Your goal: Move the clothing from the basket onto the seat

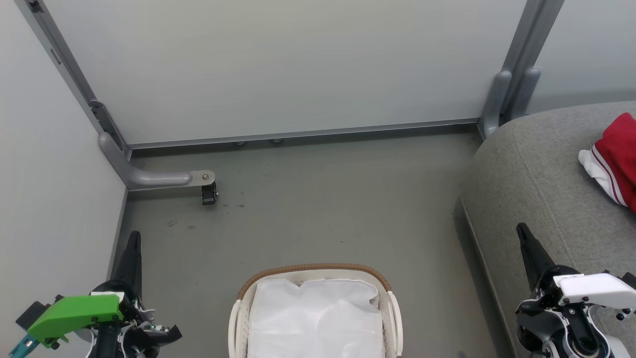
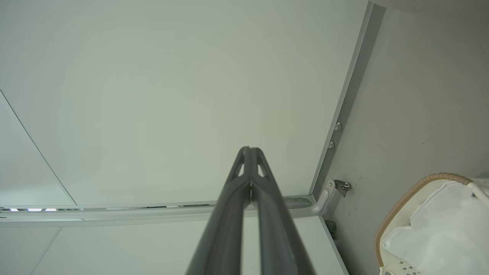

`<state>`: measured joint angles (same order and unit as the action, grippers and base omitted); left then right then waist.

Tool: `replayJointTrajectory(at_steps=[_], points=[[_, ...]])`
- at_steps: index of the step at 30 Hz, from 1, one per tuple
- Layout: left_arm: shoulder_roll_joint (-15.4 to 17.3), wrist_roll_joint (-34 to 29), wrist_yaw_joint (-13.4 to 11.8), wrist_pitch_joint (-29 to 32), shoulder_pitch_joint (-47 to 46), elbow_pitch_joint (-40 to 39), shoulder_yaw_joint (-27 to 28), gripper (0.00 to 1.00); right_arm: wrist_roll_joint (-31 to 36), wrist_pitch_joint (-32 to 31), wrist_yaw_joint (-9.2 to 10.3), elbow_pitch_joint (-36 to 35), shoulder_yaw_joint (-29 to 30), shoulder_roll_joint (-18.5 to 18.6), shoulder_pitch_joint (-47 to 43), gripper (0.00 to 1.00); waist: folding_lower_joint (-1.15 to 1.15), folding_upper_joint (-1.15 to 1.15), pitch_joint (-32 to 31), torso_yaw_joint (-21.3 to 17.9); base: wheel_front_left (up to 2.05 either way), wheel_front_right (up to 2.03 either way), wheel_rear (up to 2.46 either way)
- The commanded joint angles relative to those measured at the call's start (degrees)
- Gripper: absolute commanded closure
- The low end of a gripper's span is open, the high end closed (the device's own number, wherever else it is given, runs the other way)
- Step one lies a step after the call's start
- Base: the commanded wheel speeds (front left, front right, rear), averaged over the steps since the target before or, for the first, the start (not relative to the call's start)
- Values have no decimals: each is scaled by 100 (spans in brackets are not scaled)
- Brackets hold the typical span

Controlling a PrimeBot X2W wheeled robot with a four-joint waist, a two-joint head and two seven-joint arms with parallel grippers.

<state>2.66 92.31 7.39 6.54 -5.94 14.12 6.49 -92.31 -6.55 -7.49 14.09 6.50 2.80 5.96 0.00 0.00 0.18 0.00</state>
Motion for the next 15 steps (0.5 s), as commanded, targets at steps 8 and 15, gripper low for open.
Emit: replayJointTrajectory(at_steps=[8,15], points=[[40,20,26,19,-69,-13,14,100,-19,-19,0,-19,13,15,49,100,0,0,0,0,0,0,0],[40,20,25,19,-69,-13,14,100,-19,-18,0,-19,12,15,49,100,0,0,0,0,0,0,0]])
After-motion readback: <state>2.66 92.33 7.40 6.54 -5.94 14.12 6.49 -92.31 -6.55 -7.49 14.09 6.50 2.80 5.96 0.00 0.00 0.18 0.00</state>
